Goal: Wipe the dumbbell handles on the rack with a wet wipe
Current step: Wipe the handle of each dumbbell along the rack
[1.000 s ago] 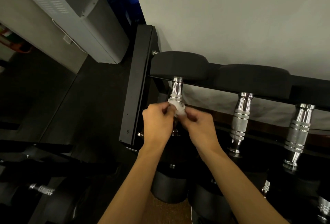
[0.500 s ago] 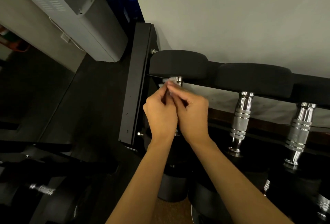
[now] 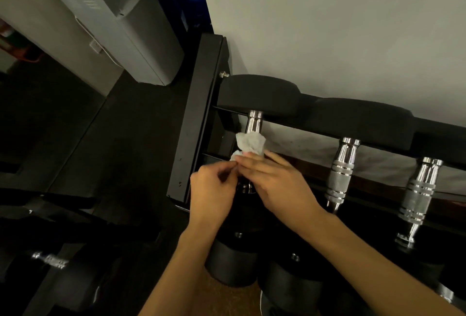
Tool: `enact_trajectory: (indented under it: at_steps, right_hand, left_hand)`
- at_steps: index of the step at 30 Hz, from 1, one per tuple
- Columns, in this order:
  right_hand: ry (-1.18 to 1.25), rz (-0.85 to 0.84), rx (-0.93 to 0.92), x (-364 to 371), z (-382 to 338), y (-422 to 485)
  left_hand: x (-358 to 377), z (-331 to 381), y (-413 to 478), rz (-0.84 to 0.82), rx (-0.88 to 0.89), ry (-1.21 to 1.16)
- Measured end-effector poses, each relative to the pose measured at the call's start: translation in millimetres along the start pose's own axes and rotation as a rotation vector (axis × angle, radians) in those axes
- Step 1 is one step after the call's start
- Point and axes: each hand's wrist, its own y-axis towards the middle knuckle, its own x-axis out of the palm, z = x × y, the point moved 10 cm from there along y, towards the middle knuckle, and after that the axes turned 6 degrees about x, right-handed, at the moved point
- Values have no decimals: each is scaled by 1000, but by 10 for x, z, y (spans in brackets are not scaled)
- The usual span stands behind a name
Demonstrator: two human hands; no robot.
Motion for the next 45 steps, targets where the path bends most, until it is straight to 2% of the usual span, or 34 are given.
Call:
enact_trajectory:
  at_steps: [4,6,8,11,13,16,19,24,28,32,33,35,37,39,40,42,45]
  right_hand:
    - [-159,-62,-250,12,-34,140]
    - [-200,-154,-369,20,-40,243]
    - [-263,-239,-369,53,52,385]
    - [-277,-101,-305,-91,129,534]
    - [-243,-70,-316,-54,50,381]
    - [-176,-180,-449,172,-146,28]
    - [-86,-300,-502,182,-187,82]
    - [93,-241,-259,-223,-16,543]
    - [-3,-147,-302,-206,-40,465]
    - [-224,-291,-349,226,-140,201]
    - [-183,-373,-343,313,-172,146]
    - [45,-510,-314,363,-257,94]
    - [274,-539,-211,281,-222,179]
    - [386,-518,-126,162,-127,276]
    - [350,-488,-136,95,-94,310]
    - [78,-432,-295,45,-107,314]
    - [-286,-533,-545,166,-152,270]
  left_hand:
    - [6,23,-118,108,-22,-80]
    - [-1,-29,-131,157,-69,-138]
    - [5,-78,-158,189,-91,-125]
    - [-11,-138,-196,241,-121,-96]
    - [-34,-147,-209,276,-125,-114]
    - [-44,-148,-242,304,-132,-136]
    - [-72,-157,-258,337,-133,-164]
    - [-70,-150,-247,350,-146,-173]
    - [-80,-124,-241,366,-131,-150]
    - [-71,-142,-241,360,-126,-121]
    - [-73,-134,-240,360,-125,-121]
    - [-74,-133,-238,363,-125,-118]
    - [-77,-147,-239,367,-127,-119]
    - [-73,-146,-240,366,-128,-129]
    - [-73,-140,-241,365,-120,-130]
    - [-73,-137,-244,362,-109,-125]
    - [-67,-135,-225,356,-114,-118]
